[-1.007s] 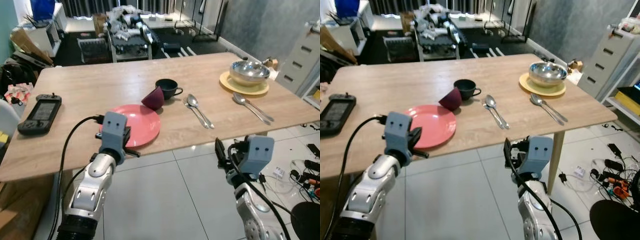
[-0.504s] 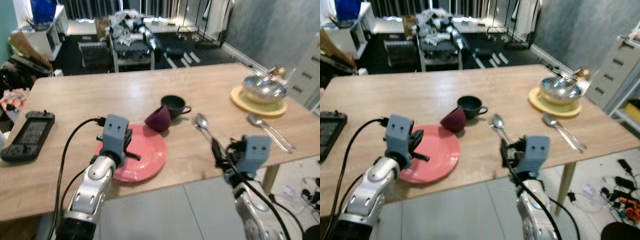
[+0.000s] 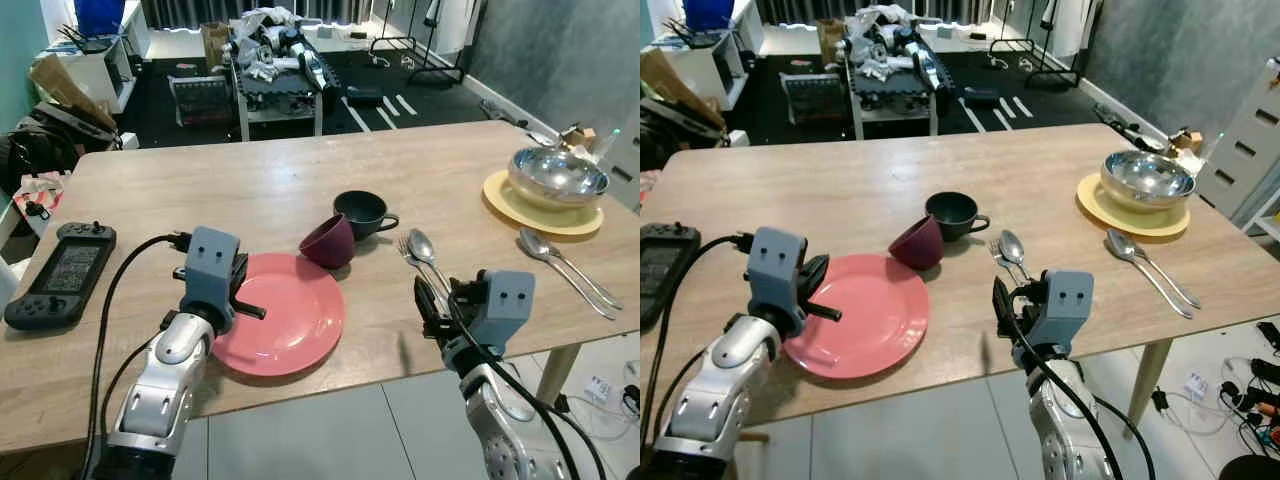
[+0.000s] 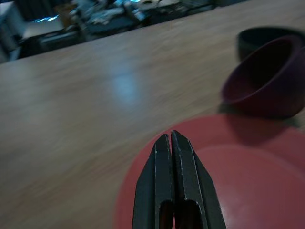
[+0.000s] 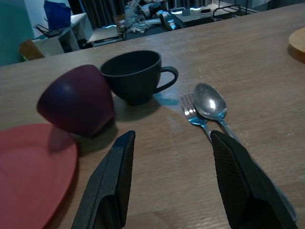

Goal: Setting the table

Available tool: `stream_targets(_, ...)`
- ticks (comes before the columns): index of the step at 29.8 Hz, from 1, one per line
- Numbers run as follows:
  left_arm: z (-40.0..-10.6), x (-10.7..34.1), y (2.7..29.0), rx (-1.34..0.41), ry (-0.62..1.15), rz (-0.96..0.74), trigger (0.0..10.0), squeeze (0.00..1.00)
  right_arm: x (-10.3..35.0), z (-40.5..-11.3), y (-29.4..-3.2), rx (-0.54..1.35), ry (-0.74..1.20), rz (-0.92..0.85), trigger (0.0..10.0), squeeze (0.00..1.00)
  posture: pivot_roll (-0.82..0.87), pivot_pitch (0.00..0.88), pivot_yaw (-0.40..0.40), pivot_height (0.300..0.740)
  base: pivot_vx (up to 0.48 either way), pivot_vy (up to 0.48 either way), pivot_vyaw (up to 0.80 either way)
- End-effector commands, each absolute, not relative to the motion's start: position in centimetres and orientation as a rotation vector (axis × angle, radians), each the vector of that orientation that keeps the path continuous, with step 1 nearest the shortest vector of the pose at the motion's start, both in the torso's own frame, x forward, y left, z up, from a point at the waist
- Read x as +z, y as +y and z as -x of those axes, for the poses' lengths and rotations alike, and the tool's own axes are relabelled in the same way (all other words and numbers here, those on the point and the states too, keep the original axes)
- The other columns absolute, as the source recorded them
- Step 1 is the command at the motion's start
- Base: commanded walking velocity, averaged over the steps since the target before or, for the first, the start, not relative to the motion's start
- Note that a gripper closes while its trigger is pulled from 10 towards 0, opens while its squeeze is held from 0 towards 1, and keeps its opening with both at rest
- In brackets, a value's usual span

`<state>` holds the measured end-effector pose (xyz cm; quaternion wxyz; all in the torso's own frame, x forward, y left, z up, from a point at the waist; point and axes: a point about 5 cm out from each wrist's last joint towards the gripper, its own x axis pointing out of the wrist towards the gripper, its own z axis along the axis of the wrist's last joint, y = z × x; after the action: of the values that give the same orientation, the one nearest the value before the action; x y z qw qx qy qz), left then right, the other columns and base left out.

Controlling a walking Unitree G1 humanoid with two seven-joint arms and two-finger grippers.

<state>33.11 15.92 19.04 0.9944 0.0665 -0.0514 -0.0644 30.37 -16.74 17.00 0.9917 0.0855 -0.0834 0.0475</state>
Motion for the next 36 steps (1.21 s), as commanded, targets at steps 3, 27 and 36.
stream_targets(3,-33.0,17.8,19.0,0.007,-0.014,-0.138,10.0,0.0,16.0,-30.2,-17.4,0.081,-0.115,-0.217,10.0,0.0,0.13,0.114,0.05,0.74,0.0,0.0,0.0)
stream_targets(27,-35.9,15.2,20.1,-0.257,0.234,-0.042,10.0,0.0,15.9,-30.8,-17.9,0.084,-0.052,-0.352,10.0,0.0,0.1,0.161,0.067,0.74,0.0,0.0,0.0)
stream_targets(36,-34.8,14.4,15.0,-0.482,0.207,-0.03,10.0,0.0,15.4,-30.2,-16.1,0.333,0.046,-0.442,10.0,0.0,0.1,0.163,0.053,0.74,0.0,0.0,0.0)
